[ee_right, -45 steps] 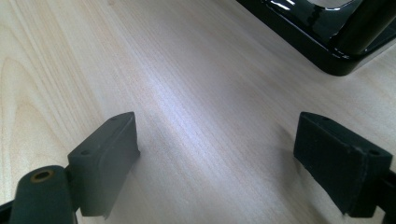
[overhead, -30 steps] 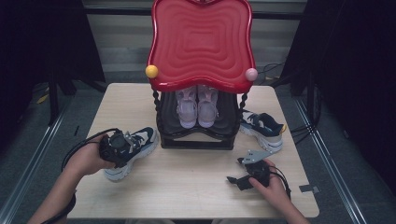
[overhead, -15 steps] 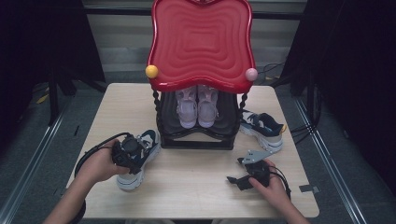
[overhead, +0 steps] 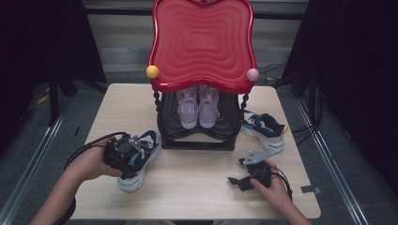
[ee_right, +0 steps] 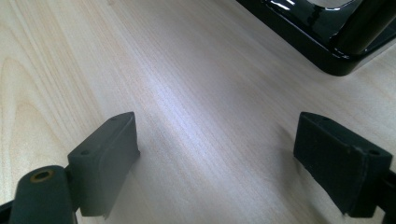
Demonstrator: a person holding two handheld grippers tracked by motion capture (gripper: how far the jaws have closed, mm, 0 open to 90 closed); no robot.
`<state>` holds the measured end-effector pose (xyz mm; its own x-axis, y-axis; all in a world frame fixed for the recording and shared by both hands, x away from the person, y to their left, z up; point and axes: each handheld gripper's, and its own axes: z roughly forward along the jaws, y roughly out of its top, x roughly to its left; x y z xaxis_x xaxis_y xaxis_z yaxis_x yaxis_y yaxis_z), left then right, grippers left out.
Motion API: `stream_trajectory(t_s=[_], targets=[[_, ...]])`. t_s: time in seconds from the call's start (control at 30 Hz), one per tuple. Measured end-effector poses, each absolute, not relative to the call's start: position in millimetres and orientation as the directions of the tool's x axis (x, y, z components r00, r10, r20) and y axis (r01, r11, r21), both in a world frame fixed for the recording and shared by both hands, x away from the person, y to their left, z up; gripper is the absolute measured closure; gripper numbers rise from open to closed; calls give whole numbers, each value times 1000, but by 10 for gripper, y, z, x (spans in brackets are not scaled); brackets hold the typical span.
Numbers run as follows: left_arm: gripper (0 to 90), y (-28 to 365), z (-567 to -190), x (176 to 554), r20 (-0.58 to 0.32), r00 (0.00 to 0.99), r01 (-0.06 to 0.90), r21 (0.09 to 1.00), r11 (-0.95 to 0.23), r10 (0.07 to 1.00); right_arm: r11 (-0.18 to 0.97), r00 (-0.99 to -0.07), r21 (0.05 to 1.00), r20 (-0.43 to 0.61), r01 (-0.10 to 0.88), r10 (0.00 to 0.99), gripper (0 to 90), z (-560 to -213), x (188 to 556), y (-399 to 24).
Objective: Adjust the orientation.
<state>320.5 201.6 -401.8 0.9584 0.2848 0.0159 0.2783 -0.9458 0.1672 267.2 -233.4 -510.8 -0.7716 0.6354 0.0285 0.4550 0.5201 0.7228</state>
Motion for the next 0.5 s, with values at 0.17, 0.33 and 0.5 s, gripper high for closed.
stream_trajectory(t_s=[0.17, 0.33, 0.5], targets=[[449, 2028, -4039, 3181, 25, 963, 259, 162, -952, 267, 520, -772, 723, 28, 454, 635, 131, -5108, 2672, -2335], [592, 2007, -4013, 3138, 6, 960, 277, 161, -947, 282, 520, -772, 723, 28, 455, 635, 131, -5108, 2672, -2334], [690, 1979, -3983, 3121, -65, 942, 336, 204, -920, 330, 520, -772, 723, 28, 454, 635, 131, -5108, 2672, -2335]])
